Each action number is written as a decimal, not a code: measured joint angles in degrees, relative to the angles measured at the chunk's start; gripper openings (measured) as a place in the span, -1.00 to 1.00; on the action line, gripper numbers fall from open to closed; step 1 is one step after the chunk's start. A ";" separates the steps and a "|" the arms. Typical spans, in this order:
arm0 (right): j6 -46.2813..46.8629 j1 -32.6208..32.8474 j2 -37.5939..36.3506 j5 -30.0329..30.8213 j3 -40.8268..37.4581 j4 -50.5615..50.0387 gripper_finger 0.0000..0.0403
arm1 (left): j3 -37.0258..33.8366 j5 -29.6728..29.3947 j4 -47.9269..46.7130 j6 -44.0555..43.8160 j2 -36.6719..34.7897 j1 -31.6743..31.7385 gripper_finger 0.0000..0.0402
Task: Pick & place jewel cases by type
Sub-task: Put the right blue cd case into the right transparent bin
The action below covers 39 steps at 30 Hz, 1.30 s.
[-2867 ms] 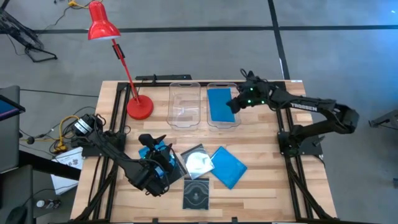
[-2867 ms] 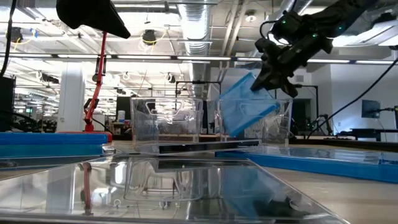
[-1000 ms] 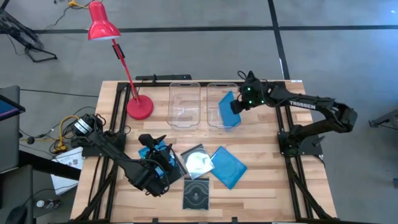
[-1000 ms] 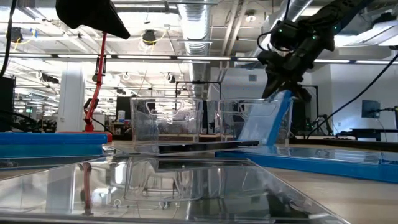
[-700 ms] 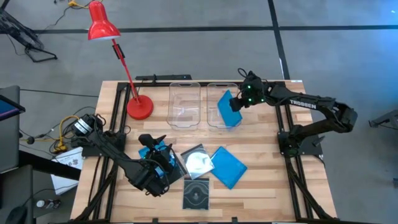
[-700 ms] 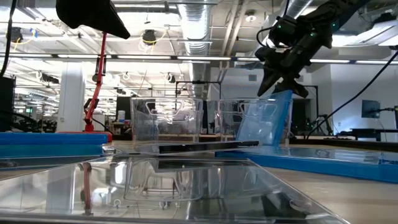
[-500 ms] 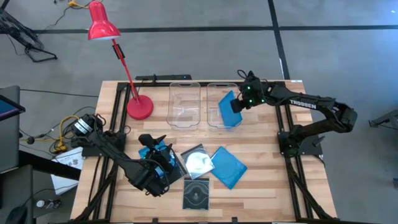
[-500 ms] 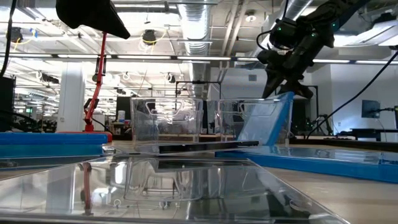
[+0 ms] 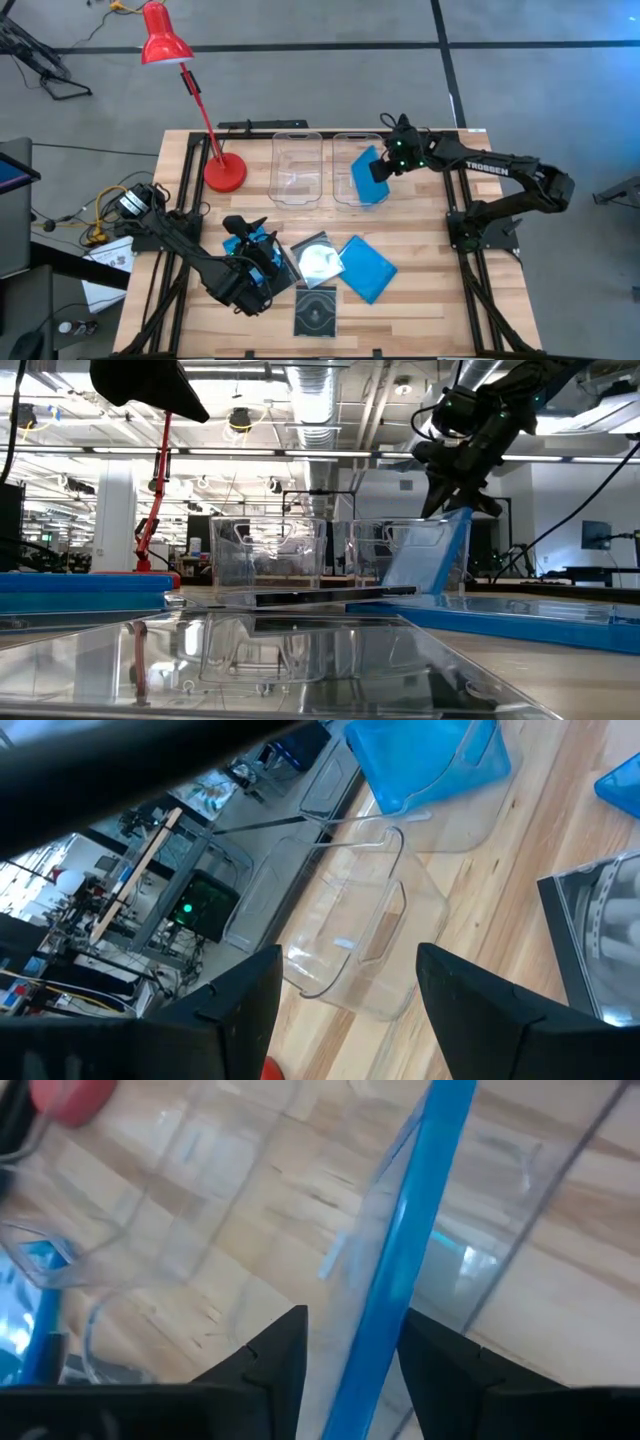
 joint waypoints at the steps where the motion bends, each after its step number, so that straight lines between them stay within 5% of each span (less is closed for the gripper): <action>1: 0.00 0.05 0.00 0.02 0.00 0.73 -0.28 | 0.00 -0.17 0.00 0.00 0.00 0.00 0.13; 23: -1.11 0.42 11.23 0.04 7.30 2.96 -0.61 | 0.00 0.14 -0.24 0.00 0.02 0.00 0.13; 39: 0.30 0.79 11.85 0.50 8.00 0.81 -0.84 | 0.02 0.25 -0.42 0.00 0.04 -0.01 0.13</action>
